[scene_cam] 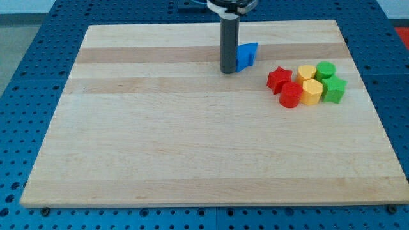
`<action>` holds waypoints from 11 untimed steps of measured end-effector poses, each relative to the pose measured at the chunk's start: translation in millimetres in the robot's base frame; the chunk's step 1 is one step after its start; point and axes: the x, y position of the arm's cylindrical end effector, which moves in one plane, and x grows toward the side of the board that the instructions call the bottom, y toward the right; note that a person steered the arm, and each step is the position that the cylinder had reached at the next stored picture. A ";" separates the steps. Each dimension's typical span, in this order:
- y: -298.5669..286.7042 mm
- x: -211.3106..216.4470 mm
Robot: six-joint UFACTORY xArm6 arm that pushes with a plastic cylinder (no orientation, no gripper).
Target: Push both the blue blocks towards the top right side of the board
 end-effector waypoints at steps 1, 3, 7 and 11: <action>12.1 -14.3; 39.7 -37.5; 79.5 -69.3; 93.8 -95.8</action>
